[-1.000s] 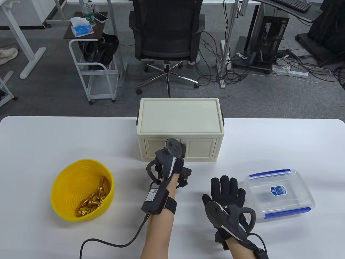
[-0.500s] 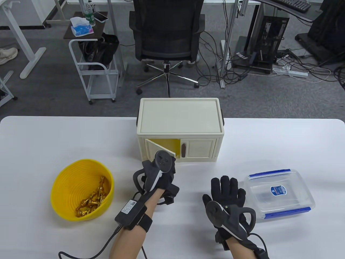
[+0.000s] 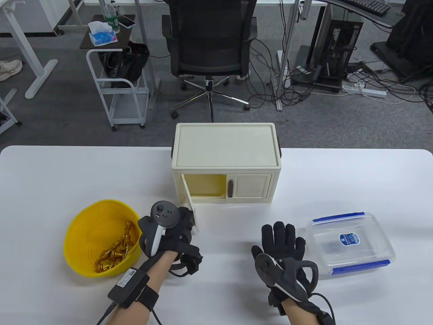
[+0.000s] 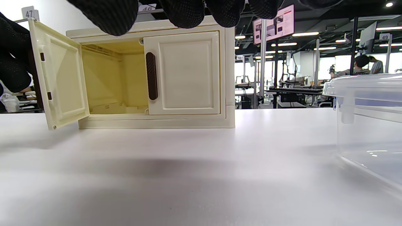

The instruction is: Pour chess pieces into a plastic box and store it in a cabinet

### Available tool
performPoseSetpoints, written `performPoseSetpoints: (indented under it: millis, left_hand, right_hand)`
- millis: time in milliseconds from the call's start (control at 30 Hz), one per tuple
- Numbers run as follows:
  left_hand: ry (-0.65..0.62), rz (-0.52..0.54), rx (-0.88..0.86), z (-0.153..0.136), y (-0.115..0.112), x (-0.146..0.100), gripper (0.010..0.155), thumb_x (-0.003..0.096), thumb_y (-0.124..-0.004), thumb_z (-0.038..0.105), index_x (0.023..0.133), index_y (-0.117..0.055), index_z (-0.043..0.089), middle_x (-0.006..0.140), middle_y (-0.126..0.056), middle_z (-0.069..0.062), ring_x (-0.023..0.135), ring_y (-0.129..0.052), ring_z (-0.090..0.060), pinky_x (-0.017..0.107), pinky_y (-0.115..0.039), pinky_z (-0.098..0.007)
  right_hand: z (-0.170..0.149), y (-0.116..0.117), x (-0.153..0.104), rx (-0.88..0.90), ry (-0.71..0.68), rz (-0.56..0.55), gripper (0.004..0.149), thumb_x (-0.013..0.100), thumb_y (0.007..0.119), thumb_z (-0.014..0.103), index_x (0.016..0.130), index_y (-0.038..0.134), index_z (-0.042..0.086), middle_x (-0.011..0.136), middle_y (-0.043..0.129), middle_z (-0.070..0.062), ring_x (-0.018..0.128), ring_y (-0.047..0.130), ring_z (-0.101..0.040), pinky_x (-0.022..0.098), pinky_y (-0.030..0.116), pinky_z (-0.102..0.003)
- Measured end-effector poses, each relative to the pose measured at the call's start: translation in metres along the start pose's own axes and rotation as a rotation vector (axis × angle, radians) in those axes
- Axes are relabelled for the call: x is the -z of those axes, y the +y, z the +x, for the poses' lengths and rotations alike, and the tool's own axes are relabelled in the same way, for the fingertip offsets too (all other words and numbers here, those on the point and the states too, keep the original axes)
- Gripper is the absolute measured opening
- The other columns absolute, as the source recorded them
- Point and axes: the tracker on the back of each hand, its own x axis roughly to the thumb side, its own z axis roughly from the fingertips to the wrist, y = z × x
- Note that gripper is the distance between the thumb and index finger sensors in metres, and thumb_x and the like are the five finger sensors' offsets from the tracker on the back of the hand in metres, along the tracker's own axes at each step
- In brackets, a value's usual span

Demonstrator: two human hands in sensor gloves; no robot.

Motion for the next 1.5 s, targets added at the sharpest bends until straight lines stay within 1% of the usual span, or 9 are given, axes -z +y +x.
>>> performPoseSetpoints:
  millis: [67, 633, 800, 933, 1333, 1433, 1500]
  left_hand:
    - [0.018, -0.018, -0.014, -0.004, 0.003, 0.001, 0.046, 0.0609, -0.059, 0.039, 0.099, -0.071, 0.017, 0.076, -0.1, -0.009, 0.06, -0.103, -0.028, 0.048, -0.086, -0.047]
    - [0.114, -0.018, -0.082, -0.03, 0.024, 0.007, 0.046, 0.0612, -0.058, 0.039, 0.1, -0.071, 0.018, 0.076, -0.099, -0.01, 0.061, -0.102, -0.029, 0.049, -0.085, -0.048]
    - [0.125, -0.046, -0.136, -0.039, 0.028, 0.011, 0.046, 0.0613, -0.058, 0.04, 0.1, -0.071, 0.019, 0.077, -0.099, -0.011, 0.062, -0.102, -0.031, 0.05, -0.084, -0.049]
    - [0.104, -0.069, -0.147, -0.043, 0.027, 0.012, 0.047, 0.0613, -0.058, 0.042, 0.1, -0.072, 0.02, 0.079, -0.098, -0.012, 0.064, -0.101, -0.032, 0.051, -0.083, -0.049]
    - [0.076, -0.07, -0.162, -0.045, 0.026, 0.011, 0.048, 0.0611, -0.059, 0.045, 0.101, -0.072, 0.02, 0.081, -0.097, -0.013, 0.066, -0.1, -0.033, 0.052, -0.082, -0.05]
    - [0.053, -0.09, -0.17, -0.045, 0.027, 0.006, 0.054, 0.0609, -0.057, 0.048, 0.105, -0.066, 0.018, 0.084, -0.095, -0.015, 0.068, -0.098, -0.034, 0.053, -0.082, -0.051]
    - [0.01, -0.057, -0.173, -0.043, 0.032, -0.002, 0.057, 0.0607, -0.057, 0.05, 0.106, -0.063, 0.017, 0.087, -0.093, -0.016, 0.07, -0.097, -0.035, 0.054, -0.081, -0.052]
  right_hand:
    - [0.0, 0.0, 0.0, 0.0, 0.001, 0.003, 0.069, 0.063, 0.06, 0.049, 0.114, 0.044, 0.006, 0.112, 0.045, -0.033, 0.099, 0.044, -0.06, 0.069, 0.052, -0.074]
    - [0.001, 0.0, 0.0, -0.004, -0.006, 0.016, 0.069, 0.062, 0.06, 0.049, 0.114, 0.045, 0.006, 0.112, 0.045, -0.033, 0.099, 0.044, -0.06, 0.069, 0.052, -0.074]
    - [0.002, 0.0, 0.0, -0.006, -0.006, 0.024, 0.068, 0.063, 0.06, 0.049, 0.114, 0.045, 0.006, 0.112, 0.045, -0.033, 0.099, 0.044, -0.06, 0.069, 0.052, -0.074]
    - [0.003, 0.0, 0.0, -0.009, -0.008, 0.03, 0.069, 0.063, 0.06, 0.049, 0.114, 0.045, 0.006, 0.112, 0.045, -0.033, 0.099, 0.044, -0.06, 0.069, 0.052, -0.074]
    - [0.012, 0.001, -0.001, -0.02, -0.028, 0.043, 0.069, 0.063, 0.06, 0.049, 0.114, 0.044, 0.006, 0.113, 0.045, -0.033, 0.099, 0.044, -0.06, 0.069, 0.053, -0.074]
    - [0.015, 0.002, -0.001, -0.024, -0.033, 0.048, 0.069, 0.063, 0.059, 0.049, 0.114, 0.043, 0.007, 0.113, 0.045, -0.033, 0.099, 0.044, -0.06, 0.069, 0.053, -0.074]
    - [0.018, 0.001, 0.0, -0.011, -0.037, 0.055, 0.069, 0.063, 0.059, 0.049, 0.114, 0.043, 0.007, 0.112, 0.046, -0.033, 0.099, 0.045, -0.06, 0.069, 0.053, -0.074]
